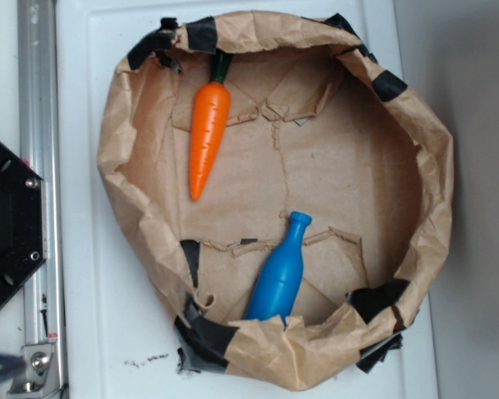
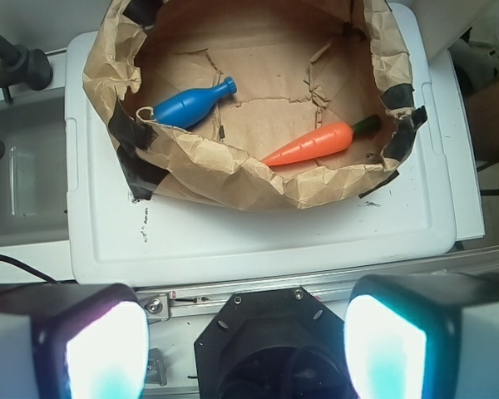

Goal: Grab the carrot.

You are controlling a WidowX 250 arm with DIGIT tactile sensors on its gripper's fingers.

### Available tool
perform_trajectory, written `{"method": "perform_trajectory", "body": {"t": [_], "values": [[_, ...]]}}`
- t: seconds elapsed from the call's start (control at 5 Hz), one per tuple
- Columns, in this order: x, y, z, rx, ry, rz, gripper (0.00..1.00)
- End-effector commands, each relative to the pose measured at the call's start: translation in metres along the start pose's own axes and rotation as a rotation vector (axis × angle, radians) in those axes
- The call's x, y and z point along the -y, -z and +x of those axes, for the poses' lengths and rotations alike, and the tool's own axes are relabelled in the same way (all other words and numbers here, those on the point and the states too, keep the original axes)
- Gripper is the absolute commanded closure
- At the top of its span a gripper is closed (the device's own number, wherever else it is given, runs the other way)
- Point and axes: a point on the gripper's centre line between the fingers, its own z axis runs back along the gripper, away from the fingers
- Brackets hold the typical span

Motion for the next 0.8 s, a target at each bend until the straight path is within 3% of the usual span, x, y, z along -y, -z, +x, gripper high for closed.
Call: {"method": "perform_trajectory", "body": {"t": [0.0, 0.2, 0.4, 0.6], "values": [[0.000, 0.000, 0.000, 0.000, 0.000, 0.000, 0.00], [0.005, 0.038, 0.046, -0.007, -0.243, 0.073, 0.00], [-0.004, 0.079, 0.085, -0.049, -0.492, 0.105, 0.00], [-0.023, 0.121, 0.101, -0.049, -0.672, 0.201, 0.00]]}}
